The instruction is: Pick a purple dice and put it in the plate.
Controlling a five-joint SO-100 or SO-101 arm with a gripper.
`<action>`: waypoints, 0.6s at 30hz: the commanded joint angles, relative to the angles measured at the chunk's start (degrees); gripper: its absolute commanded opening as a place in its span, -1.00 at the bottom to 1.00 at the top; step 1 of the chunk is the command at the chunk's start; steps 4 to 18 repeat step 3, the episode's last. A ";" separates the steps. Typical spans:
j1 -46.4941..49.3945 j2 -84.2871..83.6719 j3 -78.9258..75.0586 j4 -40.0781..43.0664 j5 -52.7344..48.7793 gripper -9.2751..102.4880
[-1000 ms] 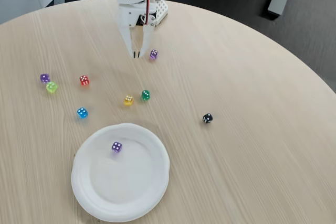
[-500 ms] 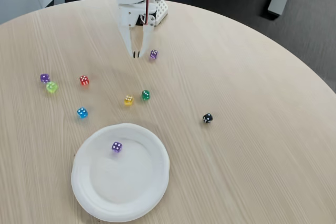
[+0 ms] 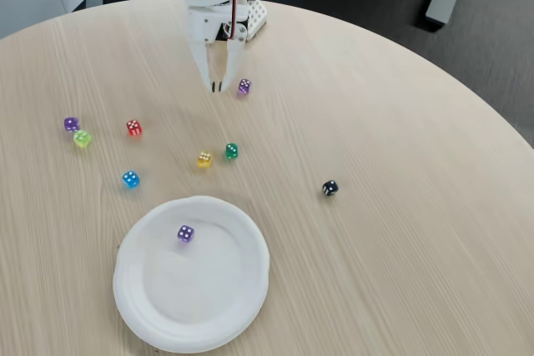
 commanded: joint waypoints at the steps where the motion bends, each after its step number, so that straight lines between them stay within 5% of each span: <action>1: 0.35 0.53 -0.26 0.26 0.35 -0.78; 18: 0.35 0.53 -0.26 0.26 0.35 -0.78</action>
